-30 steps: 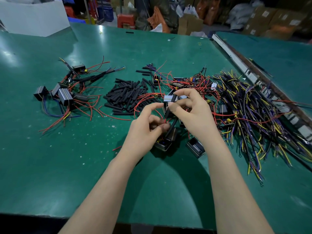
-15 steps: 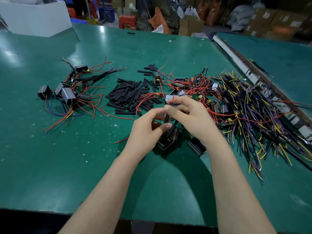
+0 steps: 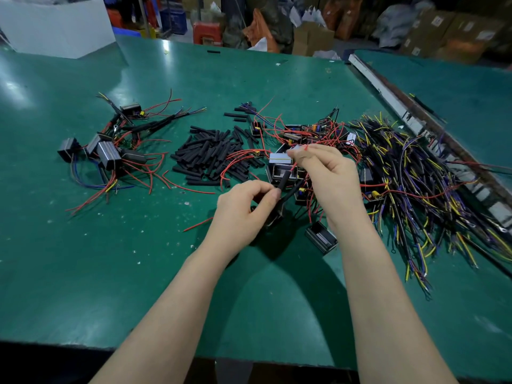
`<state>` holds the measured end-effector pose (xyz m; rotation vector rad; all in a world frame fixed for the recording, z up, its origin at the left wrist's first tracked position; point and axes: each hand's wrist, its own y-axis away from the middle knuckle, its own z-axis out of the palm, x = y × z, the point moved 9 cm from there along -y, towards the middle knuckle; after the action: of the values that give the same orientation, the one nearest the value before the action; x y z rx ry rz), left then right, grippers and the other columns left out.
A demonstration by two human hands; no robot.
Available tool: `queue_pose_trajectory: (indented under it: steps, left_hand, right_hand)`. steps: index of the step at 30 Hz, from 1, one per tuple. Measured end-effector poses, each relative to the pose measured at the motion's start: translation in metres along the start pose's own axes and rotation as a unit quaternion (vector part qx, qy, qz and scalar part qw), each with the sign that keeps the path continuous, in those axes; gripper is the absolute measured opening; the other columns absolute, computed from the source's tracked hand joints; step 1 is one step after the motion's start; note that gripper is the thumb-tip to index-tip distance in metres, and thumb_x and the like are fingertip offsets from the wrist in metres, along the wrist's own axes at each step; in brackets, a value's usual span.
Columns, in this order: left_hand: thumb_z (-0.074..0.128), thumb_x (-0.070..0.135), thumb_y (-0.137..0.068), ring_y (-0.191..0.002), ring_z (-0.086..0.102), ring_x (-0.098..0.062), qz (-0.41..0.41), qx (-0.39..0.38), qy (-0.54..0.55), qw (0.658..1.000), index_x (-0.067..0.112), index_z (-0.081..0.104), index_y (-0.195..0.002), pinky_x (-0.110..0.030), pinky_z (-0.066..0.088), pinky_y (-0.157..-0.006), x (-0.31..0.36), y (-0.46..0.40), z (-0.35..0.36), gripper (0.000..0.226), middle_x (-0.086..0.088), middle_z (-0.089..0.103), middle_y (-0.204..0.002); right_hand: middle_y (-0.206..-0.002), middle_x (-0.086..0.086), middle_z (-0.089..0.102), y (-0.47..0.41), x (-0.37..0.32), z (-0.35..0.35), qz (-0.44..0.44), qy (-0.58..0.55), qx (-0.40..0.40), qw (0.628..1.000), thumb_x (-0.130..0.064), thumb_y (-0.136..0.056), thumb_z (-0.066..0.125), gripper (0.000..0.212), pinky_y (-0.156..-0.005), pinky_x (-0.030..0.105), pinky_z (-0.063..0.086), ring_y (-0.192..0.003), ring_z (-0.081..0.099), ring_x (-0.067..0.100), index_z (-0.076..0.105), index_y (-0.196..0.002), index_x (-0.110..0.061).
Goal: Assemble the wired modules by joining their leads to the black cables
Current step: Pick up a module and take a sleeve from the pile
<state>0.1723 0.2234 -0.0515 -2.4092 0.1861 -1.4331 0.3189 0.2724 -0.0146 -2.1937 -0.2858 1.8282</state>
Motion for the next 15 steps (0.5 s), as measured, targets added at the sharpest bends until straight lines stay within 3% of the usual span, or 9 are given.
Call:
queue_pose_trajectory:
  steps: [3, 6, 9, 11, 13, 15]
  left_hand:
    - [0.058, 0.026, -0.094, -0.091, 0.057, -0.017, 0.001, 0.003, -0.014, 1.000, 0.030, 0.058, -0.079, -0.042, 0.042, -0.091, 0.002, -0.001, -0.001, 0.015, 0.010, 0.063, -0.085]
    - [0.054, 0.035, -0.087, -0.083, 0.056, -0.015, -0.007, 0.026, 0.006, 1.000, 0.020, 0.061, -0.074, -0.040, 0.044, -0.087, -0.001, -0.001, -0.005, 0.020, 0.006, 0.063, -0.078]
    - [0.052, 0.041, -0.086, -0.079, 0.056, -0.013, 0.007, 0.038, 0.014, 0.999, 0.015, 0.063, -0.076, -0.036, 0.044, -0.081, 0.001, 0.000, -0.005, 0.029, 0.003, 0.063, -0.076]
    - [0.053, 0.042, -0.087, -0.075, 0.056, -0.011, 0.015, 0.038, 0.020, 0.999, 0.013, 0.064, -0.080, -0.031, 0.044, -0.075, 0.000, 0.000, -0.003, 0.031, 0.002, 0.064, -0.075]
    - [0.055, 0.041, -0.088, -0.067, 0.055, -0.007, 0.006, 0.034, 0.031, 0.999, 0.014, 0.064, -0.082, -0.025, 0.043, -0.065, -0.004, -0.001, -0.002, 0.029, 0.003, 0.064, -0.071]
    - [0.059, 0.038, -0.089, -0.057, 0.048, -0.003, -0.008, 0.031, 0.040, 0.999, 0.017, 0.064, -0.080, -0.022, 0.038, -0.056, -0.008, -0.002, -0.001, 0.024, 0.007, 0.059, -0.063]
  right_hand:
    - [-0.103, -0.007, 0.066, 0.002, -0.006, 0.001, -0.031, 0.030, -0.001, 0.999, -0.025, -0.089, 0.065, 0.022, -0.099, 0.026, 0.040, -0.105, 0.055, -0.003, 0.070, -0.081, -0.044]
    - [-0.100, -0.008, 0.071, 0.004, -0.006, 0.010, -0.014, -0.004, -0.057, 0.998, -0.025, -0.092, 0.063, 0.015, -0.095, 0.026, 0.043, -0.098, 0.061, -0.001, 0.073, -0.089, -0.036]
    - [-0.100, 0.012, 0.071, 0.006, -0.006, 0.017, -0.008, -0.011, -0.095, 0.995, -0.024, -0.092, 0.064, 0.013, -0.088, 0.032, 0.049, -0.090, 0.061, 0.010, 0.074, -0.090, -0.031]
    - [-0.100, 0.021, 0.068, 0.008, -0.008, 0.023, -0.019, -0.007, -0.118, 0.993, -0.024, -0.091, 0.065, 0.011, -0.080, 0.028, 0.047, -0.084, 0.057, 0.008, 0.074, -0.088, -0.028]
    - [-0.097, 0.011, 0.070, 0.009, -0.009, 0.026, -0.022, -0.015, -0.128, 0.991, -0.023, -0.090, 0.067, 0.008, -0.074, 0.018, 0.047, -0.081, 0.058, 0.002, 0.074, -0.089, -0.027]
    - [-0.093, 0.001, 0.071, 0.008, -0.007, 0.027, -0.021, -0.026, -0.124, 0.992, -0.022, -0.090, 0.068, 0.011, -0.076, 0.021, 0.050, -0.081, 0.059, 0.005, 0.072, -0.091, -0.032]
